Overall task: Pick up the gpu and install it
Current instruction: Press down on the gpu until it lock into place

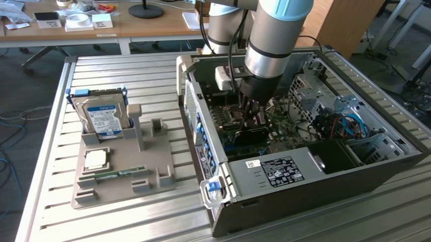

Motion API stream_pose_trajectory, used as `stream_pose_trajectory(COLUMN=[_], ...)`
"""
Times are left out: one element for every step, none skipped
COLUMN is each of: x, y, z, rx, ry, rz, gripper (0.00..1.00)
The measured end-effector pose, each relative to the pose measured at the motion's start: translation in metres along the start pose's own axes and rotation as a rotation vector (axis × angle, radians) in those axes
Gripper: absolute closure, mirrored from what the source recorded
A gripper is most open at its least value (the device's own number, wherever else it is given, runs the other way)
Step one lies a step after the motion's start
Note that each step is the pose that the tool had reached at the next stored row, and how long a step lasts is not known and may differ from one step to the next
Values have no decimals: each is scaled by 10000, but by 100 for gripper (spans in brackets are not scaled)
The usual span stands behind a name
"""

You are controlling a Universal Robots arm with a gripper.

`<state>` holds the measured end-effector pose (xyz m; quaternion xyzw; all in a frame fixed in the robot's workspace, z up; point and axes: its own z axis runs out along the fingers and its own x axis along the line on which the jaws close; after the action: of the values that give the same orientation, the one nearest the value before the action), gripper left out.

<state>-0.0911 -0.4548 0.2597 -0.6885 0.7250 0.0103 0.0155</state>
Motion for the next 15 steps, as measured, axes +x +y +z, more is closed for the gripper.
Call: stream_pose_trajectory(x=[-1,-2,-3,-3,-2,-4,-4,-5,-6,-7,-8,-10,-13,-15,-18], y=[0,0,0,0,0,0,-1,-1,-1,-2,-2,-2,-2,-1,-2], z=[-3,-9,-18,-36,-63,-83,-104,-127,-148,-171,-196,-223,-252,-284,-320], rx=[0,4,9,7,1,3,2,2,3,3,3,4,5,6,6], ry=[-2,-9,-15,-8,14,16,23,32,36,44,53,65,78,92,110], rz=[0,1,1,2,1,0,-1,0,-1,-2,-1,-1,0,1,1], gripper=[89,89,89,89,89,89,89,89,89,89,89,89,89,89,89])
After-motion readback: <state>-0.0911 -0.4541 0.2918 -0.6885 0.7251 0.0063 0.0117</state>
